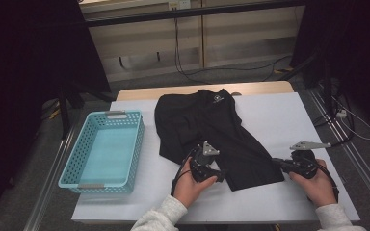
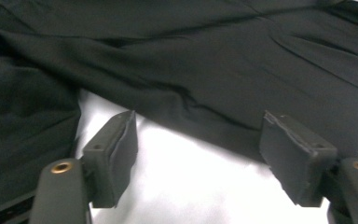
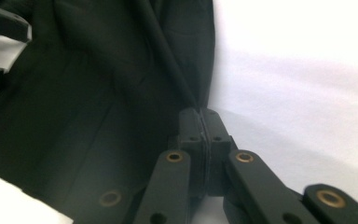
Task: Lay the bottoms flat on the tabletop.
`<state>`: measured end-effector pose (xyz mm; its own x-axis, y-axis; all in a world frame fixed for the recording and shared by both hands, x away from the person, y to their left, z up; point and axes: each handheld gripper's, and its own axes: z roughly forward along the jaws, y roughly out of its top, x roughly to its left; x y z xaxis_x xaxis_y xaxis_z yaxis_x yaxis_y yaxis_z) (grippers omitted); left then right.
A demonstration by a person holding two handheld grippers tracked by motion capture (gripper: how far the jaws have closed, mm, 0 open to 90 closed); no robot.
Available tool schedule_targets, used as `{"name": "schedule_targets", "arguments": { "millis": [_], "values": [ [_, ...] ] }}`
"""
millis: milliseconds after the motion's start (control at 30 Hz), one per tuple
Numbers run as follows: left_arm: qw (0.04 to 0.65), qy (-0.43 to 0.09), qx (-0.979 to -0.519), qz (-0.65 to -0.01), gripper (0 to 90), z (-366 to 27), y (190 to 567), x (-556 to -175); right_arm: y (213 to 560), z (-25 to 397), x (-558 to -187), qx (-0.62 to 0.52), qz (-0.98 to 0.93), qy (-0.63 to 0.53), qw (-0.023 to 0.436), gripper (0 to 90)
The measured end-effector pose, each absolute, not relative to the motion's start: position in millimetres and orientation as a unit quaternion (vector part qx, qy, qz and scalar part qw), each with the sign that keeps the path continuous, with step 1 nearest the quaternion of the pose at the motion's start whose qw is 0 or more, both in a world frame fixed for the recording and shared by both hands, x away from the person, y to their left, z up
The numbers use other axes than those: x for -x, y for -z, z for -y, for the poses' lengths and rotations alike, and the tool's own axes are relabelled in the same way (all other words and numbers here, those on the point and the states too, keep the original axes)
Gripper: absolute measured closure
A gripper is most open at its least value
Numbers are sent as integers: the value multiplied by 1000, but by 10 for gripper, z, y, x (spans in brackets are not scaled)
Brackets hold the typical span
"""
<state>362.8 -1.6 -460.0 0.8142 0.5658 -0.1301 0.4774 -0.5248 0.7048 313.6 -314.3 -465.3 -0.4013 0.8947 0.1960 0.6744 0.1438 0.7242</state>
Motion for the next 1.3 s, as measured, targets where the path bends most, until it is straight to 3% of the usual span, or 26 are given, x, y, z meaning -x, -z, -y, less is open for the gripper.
{"name": "schedule_targets", "arguments": {
  "millis": [167,300,467,1000,1300],
  "values": [
    [387,-53,-873,-293,459,77,4597,-3601,4648,3096,-3121,-522,-749,-383,141,891],
    [388,-27,-872,-298,678,58,4586,-3599,4630,3056,-3103,-513,-759,-373,146,890],
    [389,9,-872,-297,843,68,4593,-3583,4638,3047,-3074,-511,-759,-377,142,890],
    [375,61,-881,-282,878,-61,4498,-3465,4601,3039,-2841,-502,-768,-376,132,896],
    [367,62,-886,-275,877,-98,4508,-3377,4596,3025,-2634,-497,-775,-372,121,896]
  ]
}}
